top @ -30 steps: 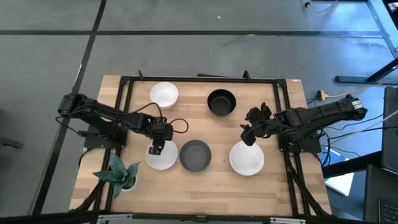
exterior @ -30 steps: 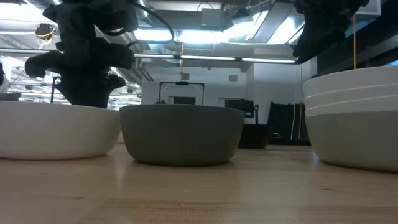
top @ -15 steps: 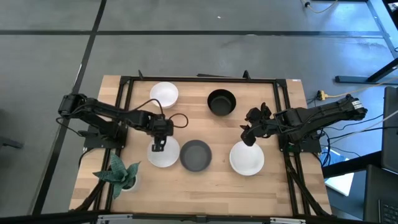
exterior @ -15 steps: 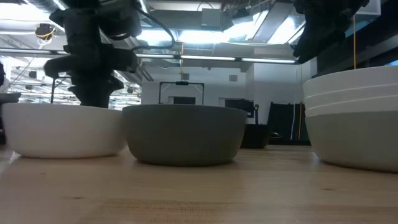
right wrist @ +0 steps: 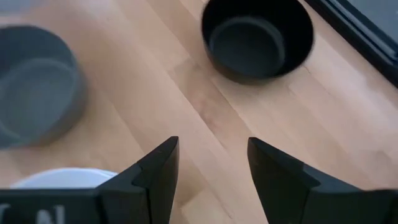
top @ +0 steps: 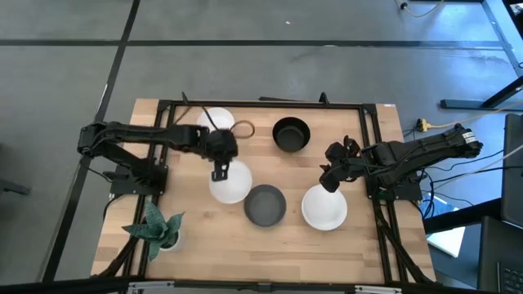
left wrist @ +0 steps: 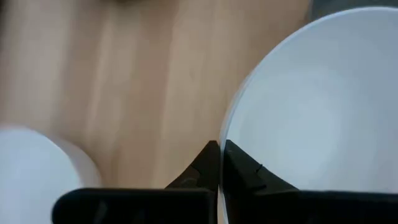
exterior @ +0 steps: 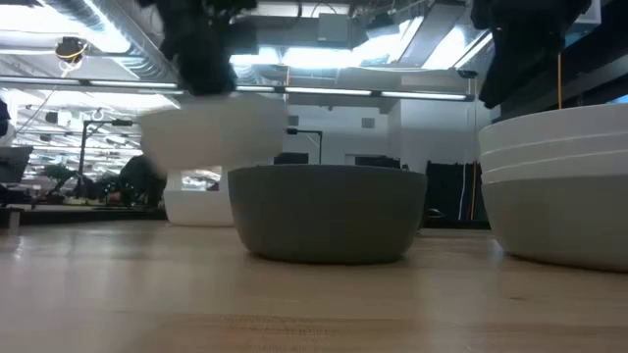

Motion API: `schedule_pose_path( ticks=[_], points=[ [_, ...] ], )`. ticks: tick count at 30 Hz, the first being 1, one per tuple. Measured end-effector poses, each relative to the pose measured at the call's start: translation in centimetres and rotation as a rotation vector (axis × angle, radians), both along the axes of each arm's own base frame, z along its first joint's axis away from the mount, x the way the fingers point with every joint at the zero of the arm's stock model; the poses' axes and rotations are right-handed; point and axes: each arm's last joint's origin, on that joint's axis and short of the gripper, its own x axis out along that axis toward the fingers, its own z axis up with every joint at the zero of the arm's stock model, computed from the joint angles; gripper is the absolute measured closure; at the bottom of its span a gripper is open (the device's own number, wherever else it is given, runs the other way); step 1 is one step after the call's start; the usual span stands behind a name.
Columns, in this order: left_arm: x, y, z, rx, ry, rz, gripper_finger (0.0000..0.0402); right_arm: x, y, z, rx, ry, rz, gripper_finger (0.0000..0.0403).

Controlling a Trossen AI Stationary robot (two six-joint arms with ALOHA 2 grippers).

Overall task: Nest bowls inside each other
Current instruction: Stack the white bowl on the white bowl

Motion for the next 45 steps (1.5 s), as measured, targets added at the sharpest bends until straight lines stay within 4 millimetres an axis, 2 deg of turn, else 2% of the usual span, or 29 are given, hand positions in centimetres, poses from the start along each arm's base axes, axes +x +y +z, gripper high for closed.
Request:
schedule_pose_path(
  ticks=[6,10,14,18,24,27,30,35,40,45],
  points=[
    [1.3,0.6,6.2,-0.024,-0.181,-0.053,0.0401,-1.5,-0.4,0.1,-0.007,0.018,-0.008,0.0210],
    [2.9,0.0,8.4,-0.027,-0.234,-0.095,0.0401,-3.3,-0.8,0.7,-0.018,-0.064,-0.041,0.0210],
    [5.6,-0.6,8.9,-0.031,-0.235,-0.138,0.0401,-5.1,-1.0,1.5,-0.019,-0.150,-0.034,0.0210],
    [9.3,-1.2,8.5,-0.028,-0.226,-0.198,0.0401,-6.4,-1.3,2.0,-0.037,-0.217,-0.043,0.0210],
    [15.2,-2.0,9.2,-0.076,-0.374,-0.306,0.0401,-6.9,-1.4,2.3,-0.043,-0.244,-0.048,0.0210],
    [17.5,-2.3,9.5,-0.090,-0.423,-0.352,0.0401,-6.9,-1.4,2.2,-0.045,-0.232,-0.042,0.0210],
    [19.0,-2.8,9.2,-0.084,-0.432,-0.371,0.0401,-7.1,-1.5,2.1,-0.046,-0.219,-0.046,0.0210],
    [19.4,-3.4,8.6,-0.091,-0.413,-0.383,0.0401,-7.0,-1.3,2.1,-0.018,-0.214,-0.019,0.0210],
    [19.4,-2.9,8.6,-0.054,-0.403,-0.340,0.0401,-6.5,-1.0,2.5,0.040,-0.259,0.042,0.0210],
    [18.1,-1.5,7.3,-0.100,-0.218,-0.177,0.0401,-5.7,-0.6,2.7,0.123,-0.303,0.068,0.0210]
  ],
)
